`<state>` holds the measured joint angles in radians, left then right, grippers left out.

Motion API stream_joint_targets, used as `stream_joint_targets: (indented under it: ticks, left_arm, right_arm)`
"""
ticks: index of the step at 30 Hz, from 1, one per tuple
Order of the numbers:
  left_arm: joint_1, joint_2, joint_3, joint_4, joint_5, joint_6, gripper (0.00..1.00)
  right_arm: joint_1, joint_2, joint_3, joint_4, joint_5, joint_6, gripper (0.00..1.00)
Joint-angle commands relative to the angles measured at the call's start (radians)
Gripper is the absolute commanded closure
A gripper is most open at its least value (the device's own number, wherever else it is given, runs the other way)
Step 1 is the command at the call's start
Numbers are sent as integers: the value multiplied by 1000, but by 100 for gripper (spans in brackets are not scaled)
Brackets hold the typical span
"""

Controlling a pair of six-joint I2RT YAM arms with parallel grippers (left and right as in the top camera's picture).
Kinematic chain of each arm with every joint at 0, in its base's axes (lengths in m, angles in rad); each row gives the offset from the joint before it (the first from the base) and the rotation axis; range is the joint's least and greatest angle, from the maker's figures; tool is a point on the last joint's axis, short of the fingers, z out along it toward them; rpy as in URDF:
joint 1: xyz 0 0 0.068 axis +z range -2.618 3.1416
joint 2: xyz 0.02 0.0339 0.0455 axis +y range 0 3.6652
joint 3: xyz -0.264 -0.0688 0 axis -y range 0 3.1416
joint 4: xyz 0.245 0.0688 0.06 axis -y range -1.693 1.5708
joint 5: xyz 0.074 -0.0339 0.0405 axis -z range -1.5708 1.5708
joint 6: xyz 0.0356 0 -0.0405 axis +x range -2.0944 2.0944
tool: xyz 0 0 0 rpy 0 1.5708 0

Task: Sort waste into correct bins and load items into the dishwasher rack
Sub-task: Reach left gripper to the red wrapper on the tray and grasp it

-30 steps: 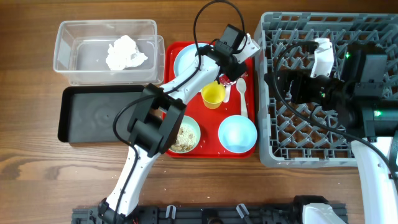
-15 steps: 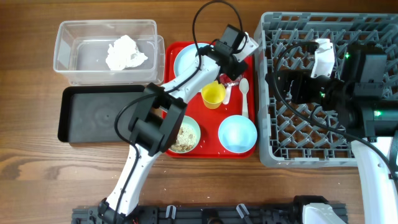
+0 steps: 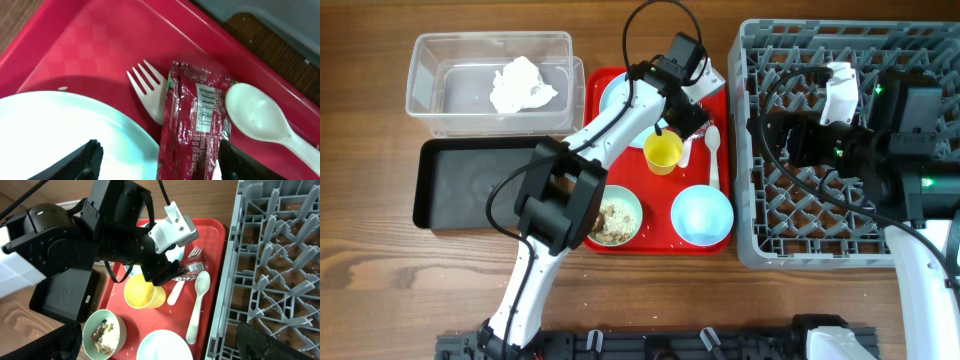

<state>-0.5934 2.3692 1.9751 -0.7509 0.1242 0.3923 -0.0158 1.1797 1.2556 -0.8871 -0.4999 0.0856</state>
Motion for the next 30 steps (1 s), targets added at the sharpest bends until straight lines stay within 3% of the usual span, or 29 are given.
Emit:
stream_joint_targets:
  ticks: [1,10,14,19,25,26,27,30]
  left_arm:
    - [0,-16,20,-15,22,24,27]
    - [-1,-13,5,-29,47,23,59]
    - [-6,-12,-16,-28,47,23,53]
    - [-6,-12,-45,-25,47,23,53]
    - [-7,-12,-45,-23,47,23,77]
    - [-7,-12,-45,-23,47,23,90]
    - [-7,-12,-45,-23,46,23,96]
    - [-7,-13,-44,-12,46,22,96]
  right_arm:
    - [3,2,18,0,10,11,0]
    - [3,2,18,-1,10,11,0]
    - [3,2,13,-2,10,11,0]
    - [3,2,13,-3,10,11,0]
    - [3,2,13,-4,10,11,0]
    - [3,2,13,-4,10,11,0]
    - [3,2,13,-4,10,11,0]
    - [3,2,13,-4,10,11,0]
